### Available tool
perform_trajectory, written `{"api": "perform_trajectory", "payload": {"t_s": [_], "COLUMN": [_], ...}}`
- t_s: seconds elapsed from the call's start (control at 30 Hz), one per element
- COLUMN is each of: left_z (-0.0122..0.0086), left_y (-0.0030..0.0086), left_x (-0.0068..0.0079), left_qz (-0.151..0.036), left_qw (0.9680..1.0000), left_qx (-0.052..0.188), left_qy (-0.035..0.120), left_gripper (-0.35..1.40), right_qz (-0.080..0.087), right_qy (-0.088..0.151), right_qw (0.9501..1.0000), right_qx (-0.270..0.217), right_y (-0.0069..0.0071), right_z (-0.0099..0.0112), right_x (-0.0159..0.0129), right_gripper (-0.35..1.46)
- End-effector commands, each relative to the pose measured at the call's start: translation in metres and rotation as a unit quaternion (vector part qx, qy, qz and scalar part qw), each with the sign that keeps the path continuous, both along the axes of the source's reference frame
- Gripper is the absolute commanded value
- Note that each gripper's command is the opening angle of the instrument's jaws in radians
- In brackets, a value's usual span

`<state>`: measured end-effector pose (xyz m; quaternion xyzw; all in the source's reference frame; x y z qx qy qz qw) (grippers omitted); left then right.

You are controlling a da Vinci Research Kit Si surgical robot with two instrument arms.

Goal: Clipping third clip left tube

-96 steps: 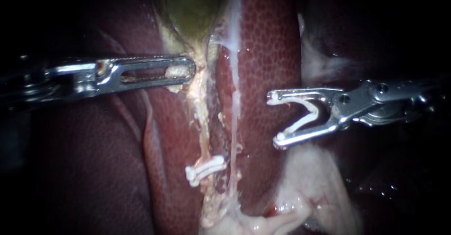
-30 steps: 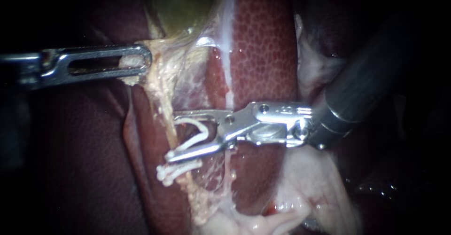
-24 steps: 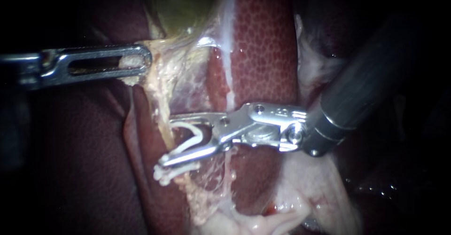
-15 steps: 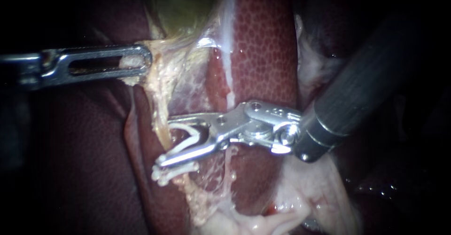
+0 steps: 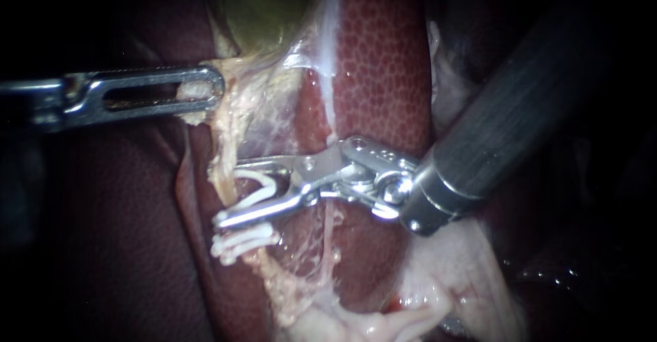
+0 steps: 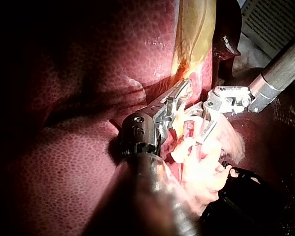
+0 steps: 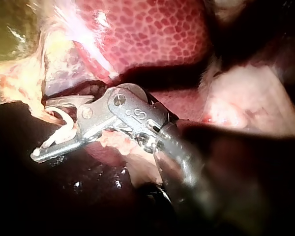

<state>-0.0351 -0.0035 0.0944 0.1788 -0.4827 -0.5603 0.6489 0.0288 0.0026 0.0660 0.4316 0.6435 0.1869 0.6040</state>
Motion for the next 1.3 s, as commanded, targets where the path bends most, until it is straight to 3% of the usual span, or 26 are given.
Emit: {"api": "perform_trajectory", "payload": {"t_s": [0.03, 0.3, 0.6, 1.03, 1.3], "left_z": [0.0, -0.0002, -0.0005, -0.0005, -0.0005], "left_y": [0.0, -0.0001, 0.0, 0.0, 0.0], "left_x": [0.0, 0.0001, 0.0002, 0.0002, 0.0001], "left_qz": [0.001, 0.001, 0.001, 0.001, 0.0], "left_qw": [1.0, 1.0, 1.0, 1.0, 1.0], "left_qx": [0.0, 0.0, 0.001, 0.001, 0.001], "left_qy": [0.0, 0.0, -0.001, -0.001, 0.0], "left_gripper": [-0.23, -0.23, -0.23, -0.23, -0.23], "right_qz": [0.0, -0.001, -0.01, 0.002, 0.002], "right_qy": [0.0, -0.002, -0.006, -0.01, -0.009], "right_qw": [1.0, 1.0, 0.9997, 0.9995, 0.9995], "right_qx": [0.002, 0.006, 0.021, 0.031, 0.03], "right_y": [0.0001, 0.0002, -0.0012, 0.0014, 0.001], "right_z": [0.0002, 0.0016, 0.0043, 0.0024, 0.0024], "right_x": [0.0, -0.0003, -0.0001, -0.0007, 0.0002], "right_gripper": [0.6, 0.6, 0.6, 0.6, 0.6]}}
